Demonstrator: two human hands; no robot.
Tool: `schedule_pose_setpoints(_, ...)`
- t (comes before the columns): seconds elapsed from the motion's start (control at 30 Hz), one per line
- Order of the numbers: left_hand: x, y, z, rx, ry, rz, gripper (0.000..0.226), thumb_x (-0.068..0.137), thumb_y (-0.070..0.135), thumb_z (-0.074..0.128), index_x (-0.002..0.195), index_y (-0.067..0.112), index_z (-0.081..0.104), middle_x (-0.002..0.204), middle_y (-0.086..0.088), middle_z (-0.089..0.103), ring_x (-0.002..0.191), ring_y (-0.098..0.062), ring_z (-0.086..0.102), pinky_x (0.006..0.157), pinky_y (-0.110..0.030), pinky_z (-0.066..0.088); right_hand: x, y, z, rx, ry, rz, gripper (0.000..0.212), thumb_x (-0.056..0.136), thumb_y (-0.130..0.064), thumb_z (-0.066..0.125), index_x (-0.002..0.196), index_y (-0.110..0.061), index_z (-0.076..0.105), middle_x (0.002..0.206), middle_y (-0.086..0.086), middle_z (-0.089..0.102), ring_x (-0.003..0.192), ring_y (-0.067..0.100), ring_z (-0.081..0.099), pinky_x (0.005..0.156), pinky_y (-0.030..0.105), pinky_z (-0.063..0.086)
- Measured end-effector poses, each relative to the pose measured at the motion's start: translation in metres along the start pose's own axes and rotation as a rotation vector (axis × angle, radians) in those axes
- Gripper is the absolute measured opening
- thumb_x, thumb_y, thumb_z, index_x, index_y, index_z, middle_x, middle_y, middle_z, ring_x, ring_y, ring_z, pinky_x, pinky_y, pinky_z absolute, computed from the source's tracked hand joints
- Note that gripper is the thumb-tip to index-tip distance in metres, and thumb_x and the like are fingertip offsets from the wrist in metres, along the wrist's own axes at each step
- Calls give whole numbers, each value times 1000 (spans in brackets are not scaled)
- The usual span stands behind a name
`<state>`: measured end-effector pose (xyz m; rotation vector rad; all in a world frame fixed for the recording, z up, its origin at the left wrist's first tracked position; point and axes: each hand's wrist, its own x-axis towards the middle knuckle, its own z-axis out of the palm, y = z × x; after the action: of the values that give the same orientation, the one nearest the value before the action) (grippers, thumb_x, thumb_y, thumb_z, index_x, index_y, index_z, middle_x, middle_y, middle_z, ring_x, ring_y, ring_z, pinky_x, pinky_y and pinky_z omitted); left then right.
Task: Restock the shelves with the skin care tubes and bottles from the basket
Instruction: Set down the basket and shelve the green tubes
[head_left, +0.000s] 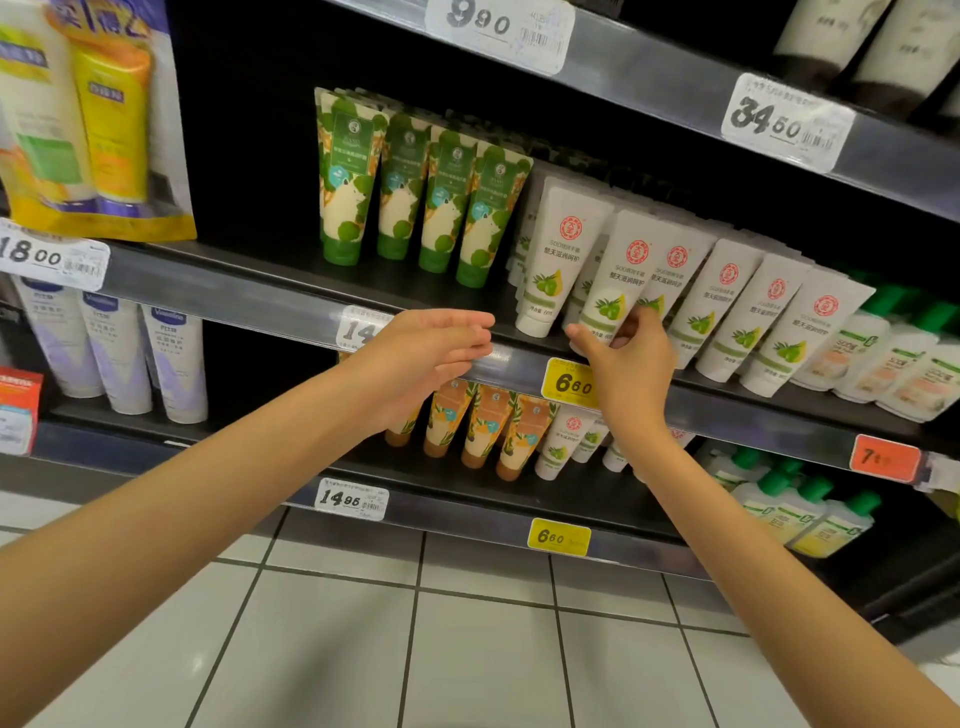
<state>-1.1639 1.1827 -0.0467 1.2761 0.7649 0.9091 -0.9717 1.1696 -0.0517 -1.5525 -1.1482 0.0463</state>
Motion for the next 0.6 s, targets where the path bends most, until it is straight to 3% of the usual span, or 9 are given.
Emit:
schedule_pose_setpoints(0.23, 0, -3, -9, -43, 10, -23, 28, 93, 10, 49, 120, 13, 55, 102, 4, 62, 93, -2, 59, 79, -17, 48, -4, 6, 2, -14, 31, -22, 36, 78, -16, 73, 108, -8, 57, 100, 3, 64, 73, 0, 53, 66, 5, 45)
schedule_pose_setpoints(0.4, 1, -6, -15, -54, 20, -32, 27, 92, 9, 50, 118, 14, 56, 103, 2, 63, 94, -4, 60, 80, -19, 49, 2, 6, 9, -37, 39, -6, 39, 77, -18, 74, 111, -8, 58, 103, 3, 65, 81, 4, 54, 65, 3, 43)
schedule_pose_setpoints(0.6, 1, -8, -19, -80, 21, -40, 18, 92, 8, 51, 99, 22, 60, 102, 2, 64, 92, -4, 62, 79, -20, 51, 4, 6, 9, -59, 28, 28, 41, 78, -19, 73, 114, -6, 57, 110, 6, 64, 90, 7, 56, 66, 2, 43)
